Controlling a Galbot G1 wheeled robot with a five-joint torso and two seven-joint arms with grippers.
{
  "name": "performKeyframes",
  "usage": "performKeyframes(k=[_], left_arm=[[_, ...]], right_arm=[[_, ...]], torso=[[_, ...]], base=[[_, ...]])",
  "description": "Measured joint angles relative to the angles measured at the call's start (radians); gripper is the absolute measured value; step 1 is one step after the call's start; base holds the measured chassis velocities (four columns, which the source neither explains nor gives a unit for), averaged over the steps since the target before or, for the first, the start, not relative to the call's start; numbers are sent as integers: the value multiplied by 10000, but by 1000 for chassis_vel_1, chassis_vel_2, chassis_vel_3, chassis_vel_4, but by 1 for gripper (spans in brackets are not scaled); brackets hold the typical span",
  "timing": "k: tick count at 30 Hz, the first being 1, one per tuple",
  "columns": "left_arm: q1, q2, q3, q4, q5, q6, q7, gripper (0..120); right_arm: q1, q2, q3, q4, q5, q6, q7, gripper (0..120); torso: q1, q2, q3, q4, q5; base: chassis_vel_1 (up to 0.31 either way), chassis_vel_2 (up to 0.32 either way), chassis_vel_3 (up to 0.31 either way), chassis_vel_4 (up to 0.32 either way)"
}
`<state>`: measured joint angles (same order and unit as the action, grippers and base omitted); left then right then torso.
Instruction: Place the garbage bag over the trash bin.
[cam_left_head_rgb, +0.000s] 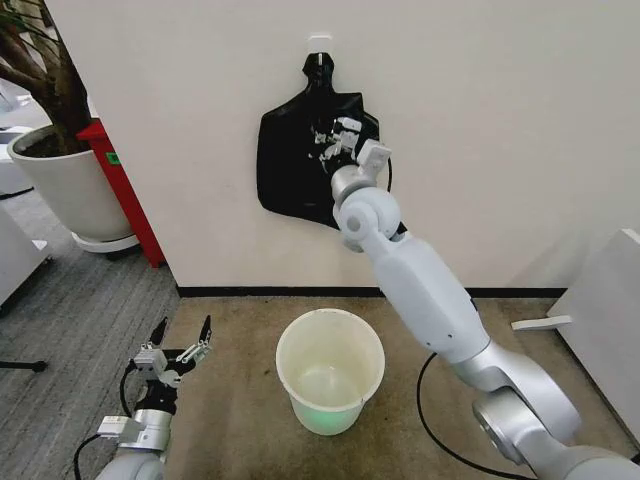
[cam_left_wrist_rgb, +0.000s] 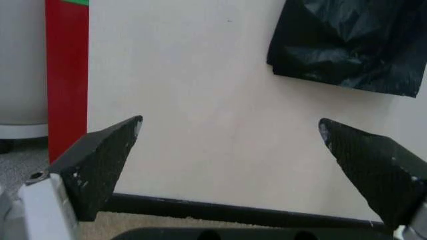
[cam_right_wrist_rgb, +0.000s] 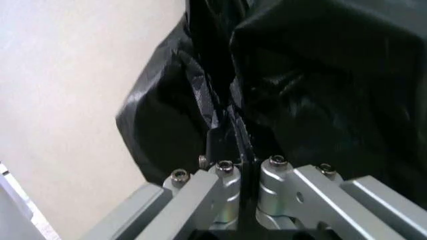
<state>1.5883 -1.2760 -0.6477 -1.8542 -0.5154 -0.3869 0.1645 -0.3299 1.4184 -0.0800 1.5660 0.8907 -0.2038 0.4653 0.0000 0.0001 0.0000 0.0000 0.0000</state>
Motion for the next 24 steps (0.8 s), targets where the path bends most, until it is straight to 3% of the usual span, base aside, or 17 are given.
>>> performKeyframes(k=[24], left_arm=[[-46, -46, 23, 90, 66, -22, 8, 100]], right_arm=[[-1554, -236, -34, 535, -424, 0, -123, 0]], torso=[[0, 0, 0, 0, 0]], base=[[0, 0, 0, 0]])
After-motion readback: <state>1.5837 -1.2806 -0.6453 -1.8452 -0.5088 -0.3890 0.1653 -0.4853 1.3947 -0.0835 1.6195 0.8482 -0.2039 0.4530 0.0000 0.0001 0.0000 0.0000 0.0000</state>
